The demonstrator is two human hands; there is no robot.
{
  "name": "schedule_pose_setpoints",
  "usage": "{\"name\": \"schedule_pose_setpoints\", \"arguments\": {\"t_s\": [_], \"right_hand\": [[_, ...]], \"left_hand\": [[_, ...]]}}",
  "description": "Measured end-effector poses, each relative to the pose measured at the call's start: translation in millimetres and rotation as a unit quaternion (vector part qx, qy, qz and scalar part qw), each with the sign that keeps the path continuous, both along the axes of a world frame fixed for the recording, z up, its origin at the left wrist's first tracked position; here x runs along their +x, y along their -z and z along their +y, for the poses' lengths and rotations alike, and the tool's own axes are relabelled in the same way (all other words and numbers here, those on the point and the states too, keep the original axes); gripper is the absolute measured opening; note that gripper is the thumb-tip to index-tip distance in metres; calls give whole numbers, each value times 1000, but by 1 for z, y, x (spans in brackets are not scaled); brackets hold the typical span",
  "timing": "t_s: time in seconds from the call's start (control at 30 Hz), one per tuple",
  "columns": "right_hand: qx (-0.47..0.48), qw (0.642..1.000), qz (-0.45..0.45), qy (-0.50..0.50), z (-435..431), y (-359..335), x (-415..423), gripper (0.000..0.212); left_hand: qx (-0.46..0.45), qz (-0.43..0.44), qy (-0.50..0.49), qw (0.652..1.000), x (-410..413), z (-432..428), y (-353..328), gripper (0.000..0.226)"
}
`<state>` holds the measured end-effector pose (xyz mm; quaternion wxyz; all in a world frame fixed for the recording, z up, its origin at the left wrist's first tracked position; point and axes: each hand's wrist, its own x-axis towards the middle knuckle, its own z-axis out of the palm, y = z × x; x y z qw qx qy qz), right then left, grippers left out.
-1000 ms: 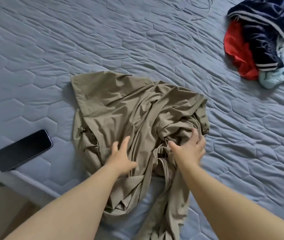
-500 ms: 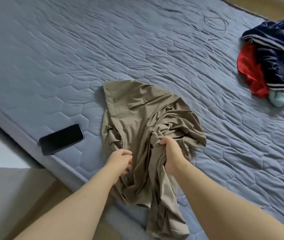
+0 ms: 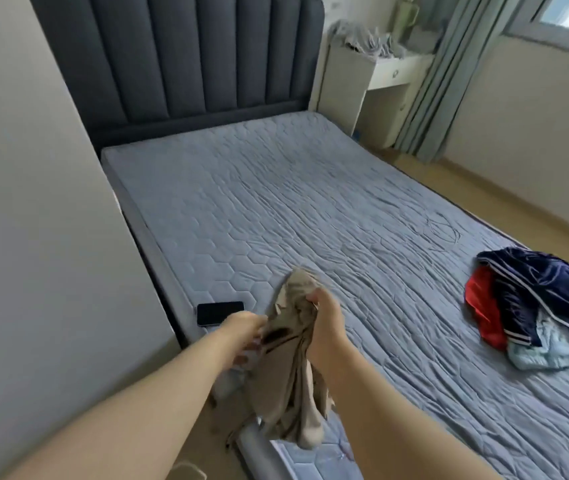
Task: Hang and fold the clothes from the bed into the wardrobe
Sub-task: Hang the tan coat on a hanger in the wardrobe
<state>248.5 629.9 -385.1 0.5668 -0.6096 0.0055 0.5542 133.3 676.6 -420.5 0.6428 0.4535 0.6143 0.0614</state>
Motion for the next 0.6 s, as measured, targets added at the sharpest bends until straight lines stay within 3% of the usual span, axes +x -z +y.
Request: {"name": "schedule_pose_setpoints", "arguments": {"t_s": [0.07, 0.17, 0.27, 0.37, 0.47, 0.6], "right_hand": [[32, 999, -11, -18, 1, -48, -22, 18], [99, 992, 5, -72, -5, -126, -58, 24], [171, 974, -15, -151, -8, -185, -81, 30], [241, 948, -29, -206, -13, -227, -97, 34], [286, 926, -17, -244, -22, -258, -106, 28], [285, 898, -26, -335, -37, -272, -126, 29]], "left_hand": [[37, -1, 13, 999, -24, -9, -42, 13], [203, -43, 89, 974, -62, -17, -105, 29], [290, 19, 113, 950, -91, -29, -152, 24], [354, 74, 10, 932, -125, -42, -193, 24], [428, 65, -118, 894, -157, -64, -242, 30], [399, -96, -395, 822, -189, -89, -307, 32]]}}
